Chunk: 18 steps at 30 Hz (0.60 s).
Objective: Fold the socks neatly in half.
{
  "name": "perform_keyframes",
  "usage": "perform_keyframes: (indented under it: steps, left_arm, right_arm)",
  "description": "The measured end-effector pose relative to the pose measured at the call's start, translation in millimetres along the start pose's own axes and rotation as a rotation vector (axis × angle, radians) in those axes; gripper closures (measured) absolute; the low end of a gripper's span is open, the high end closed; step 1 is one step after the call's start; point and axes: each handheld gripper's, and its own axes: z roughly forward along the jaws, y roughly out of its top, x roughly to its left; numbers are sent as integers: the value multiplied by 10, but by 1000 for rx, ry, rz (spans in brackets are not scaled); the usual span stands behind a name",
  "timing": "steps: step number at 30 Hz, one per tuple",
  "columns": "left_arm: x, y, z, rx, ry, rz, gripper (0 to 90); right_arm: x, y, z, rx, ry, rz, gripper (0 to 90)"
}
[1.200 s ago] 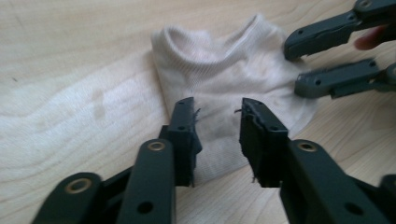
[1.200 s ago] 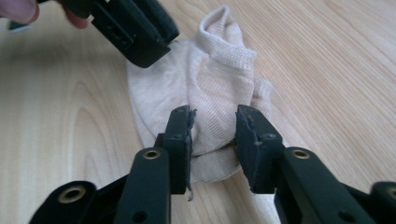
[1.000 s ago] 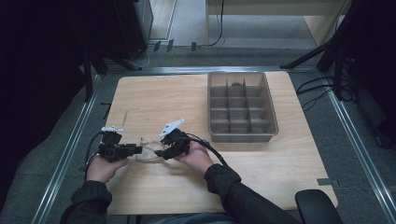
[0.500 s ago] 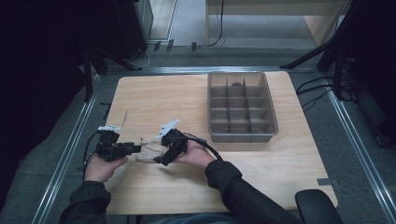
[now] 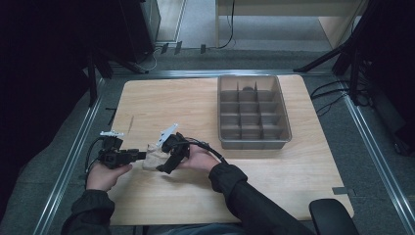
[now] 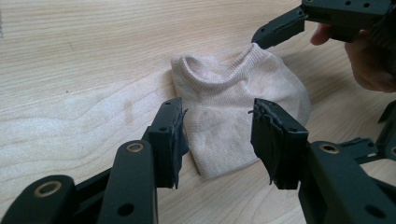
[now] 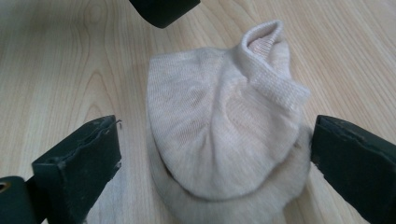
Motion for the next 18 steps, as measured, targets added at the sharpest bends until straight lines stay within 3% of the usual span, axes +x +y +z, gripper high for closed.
perform_keyframes:
  steps: [6,14,16,18]
  left_arm:
    - [27,-6,-11,-4,2,-3,532]
    - [51,-11,-10,-4,2,-9,533]
    - [56,-11,-12,-4,2,-13,533]
    - [59,-11,-11,-5,2,-13,534]
  right_arm:
    - [-4,52,88,23,-4,-7,0]
    - [6,18,219,52,-46,-27,0]
    - [17,25,225,49,-53,-17,34]
    - [32,28,216,43,-71,-40,104]
